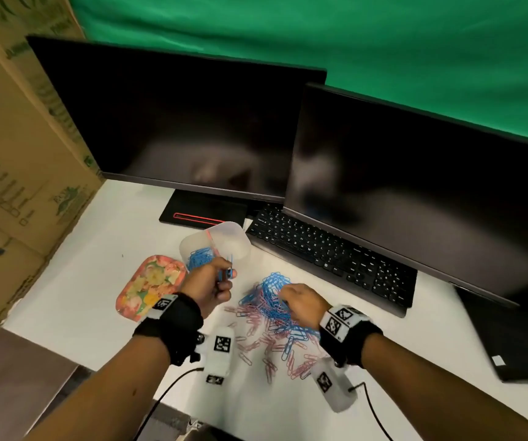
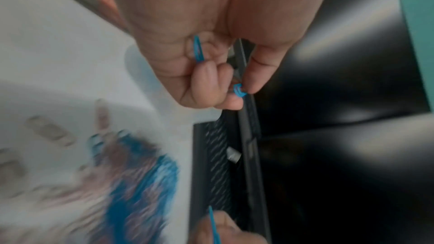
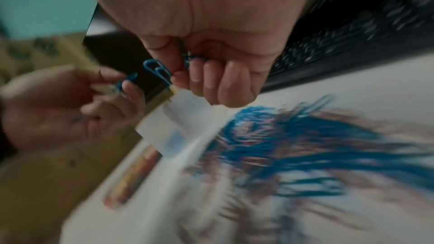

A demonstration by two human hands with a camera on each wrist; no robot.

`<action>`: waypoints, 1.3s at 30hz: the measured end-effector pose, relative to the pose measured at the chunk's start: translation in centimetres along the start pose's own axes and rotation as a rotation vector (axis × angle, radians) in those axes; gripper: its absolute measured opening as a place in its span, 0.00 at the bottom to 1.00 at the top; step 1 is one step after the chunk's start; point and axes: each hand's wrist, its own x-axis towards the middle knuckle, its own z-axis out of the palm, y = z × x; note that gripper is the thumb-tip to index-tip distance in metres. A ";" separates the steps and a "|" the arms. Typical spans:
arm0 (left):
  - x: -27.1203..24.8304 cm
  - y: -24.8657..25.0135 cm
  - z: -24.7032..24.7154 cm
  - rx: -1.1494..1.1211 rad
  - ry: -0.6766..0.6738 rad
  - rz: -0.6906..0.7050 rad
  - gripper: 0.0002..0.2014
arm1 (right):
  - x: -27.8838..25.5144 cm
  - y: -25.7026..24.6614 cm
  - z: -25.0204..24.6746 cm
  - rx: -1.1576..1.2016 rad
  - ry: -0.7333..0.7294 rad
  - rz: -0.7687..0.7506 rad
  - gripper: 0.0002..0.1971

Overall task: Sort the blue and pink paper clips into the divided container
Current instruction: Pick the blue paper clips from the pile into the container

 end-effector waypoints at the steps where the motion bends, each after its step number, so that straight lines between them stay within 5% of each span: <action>1: 0.0 1.1 -0.4 -0.006 0.015 0.024 0.06 | 0.7 -1.8 0.5 0.115 -0.026 0.031 0.16; 5: 0.6 4.4 -1.8 0.085 0.193 0.066 0.08 | 3.6 -8.1 2.3 0.288 -0.077 0.082 0.15; 11: 1.9 6.9 -3.4 0.199 0.291 0.031 0.04 | 8.7 -14.0 4.8 0.030 -0.039 0.080 0.15; 17: 3.2 7.8 -4.5 0.205 0.324 -0.012 0.19 | 10.8 -16.6 5.7 0.184 -0.072 0.176 0.08; 20: 3.3 8.1 -4.4 0.213 0.324 -0.003 0.20 | 11.5 -16.2 5.2 0.246 -0.082 0.162 0.24; 23: 3.2 8.1 -4.1 0.286 0.356 0.046 0.19 | 10.3 -16.4 4.1 0.364 -0.166 0.211 0.15; 26: 2.6 7.4 -3.6 0.348 0.349 0.123 0.13 | 8.3 -15.0 1.9 0.440 -0.181 0.204 0.17; 29: 1.6 5.2 -3.0 0.516 0.254 0.177 0.06 | 6.3 -11.0 -0.4 0.390 -0.027 0.107 0.08; 31: 1.1 2.9 -2.4 0.702 0.162 0.232 0.04 | 4.7 -7.1 -1.6 0.393 -0.022 0.115 0.13; 35: 0.6 -2.4 -0.4 1.032 -0.026 0.257 0.09 | 1.6 0.9 -2.2 -0.078 0.166 0.055 0.12; 39: 0.4 -6.9 2.4 1.244 -0.089 0.234 0.05 | -1.8 6.3 -1.5 -0.291 0.204 0.025 0.08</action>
